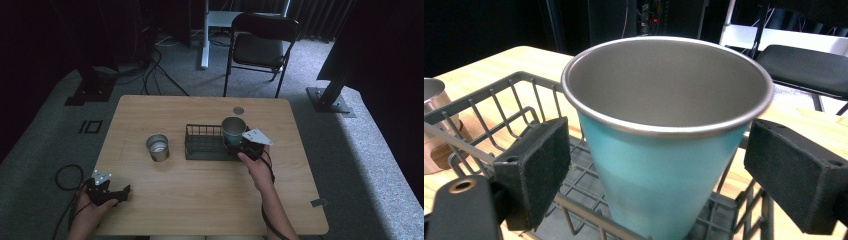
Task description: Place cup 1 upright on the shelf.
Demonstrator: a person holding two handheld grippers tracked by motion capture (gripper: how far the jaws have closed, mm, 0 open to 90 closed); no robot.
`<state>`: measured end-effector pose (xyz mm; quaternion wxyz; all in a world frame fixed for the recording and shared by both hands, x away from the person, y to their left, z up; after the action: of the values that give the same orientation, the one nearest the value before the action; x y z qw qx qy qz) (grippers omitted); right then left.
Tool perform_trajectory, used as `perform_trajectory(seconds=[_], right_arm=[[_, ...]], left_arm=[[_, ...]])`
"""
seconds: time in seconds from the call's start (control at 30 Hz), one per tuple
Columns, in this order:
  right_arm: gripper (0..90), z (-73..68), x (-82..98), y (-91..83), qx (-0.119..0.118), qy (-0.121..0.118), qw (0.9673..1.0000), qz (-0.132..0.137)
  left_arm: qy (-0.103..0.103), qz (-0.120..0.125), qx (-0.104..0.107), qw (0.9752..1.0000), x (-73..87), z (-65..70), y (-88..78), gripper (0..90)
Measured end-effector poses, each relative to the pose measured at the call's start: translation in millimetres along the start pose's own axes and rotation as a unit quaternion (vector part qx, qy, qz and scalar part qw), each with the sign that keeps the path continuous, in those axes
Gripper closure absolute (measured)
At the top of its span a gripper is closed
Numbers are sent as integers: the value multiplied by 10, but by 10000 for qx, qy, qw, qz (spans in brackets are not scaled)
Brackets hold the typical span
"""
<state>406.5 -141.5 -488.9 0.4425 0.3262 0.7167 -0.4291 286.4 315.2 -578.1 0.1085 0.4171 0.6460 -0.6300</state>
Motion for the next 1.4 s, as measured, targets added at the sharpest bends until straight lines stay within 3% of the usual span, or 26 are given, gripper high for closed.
perform_trajectory(seconds=[0.4, 0.77, 1.4], right_arm=[[113, 73, 41, -181, -57, -25, 10000, -71], [114, 149, 79, -400, -353, -52, 9993, -88], [114, 376, 262, -723, -398, -113, 9989, -231]], left_arm=[[0, 1, -1, 10000, 0, 0, 0, 18], [-1, 0, -1, 10000, 0, 0, 0, 18], [0, -1, 0, 10000, 0, 0, 0, 18]])
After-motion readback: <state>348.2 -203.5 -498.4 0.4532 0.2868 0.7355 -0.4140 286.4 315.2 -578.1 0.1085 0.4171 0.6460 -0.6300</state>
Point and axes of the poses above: each handheld gripper's, and its own axes: y roughly forward along the jaws, x roughly out of its underside, z roughly to its right, the point moved 3 cm from there along y, roughly forward along the jaws, and after that the axes turned 15 degrees about y, right-handed, at the moved point
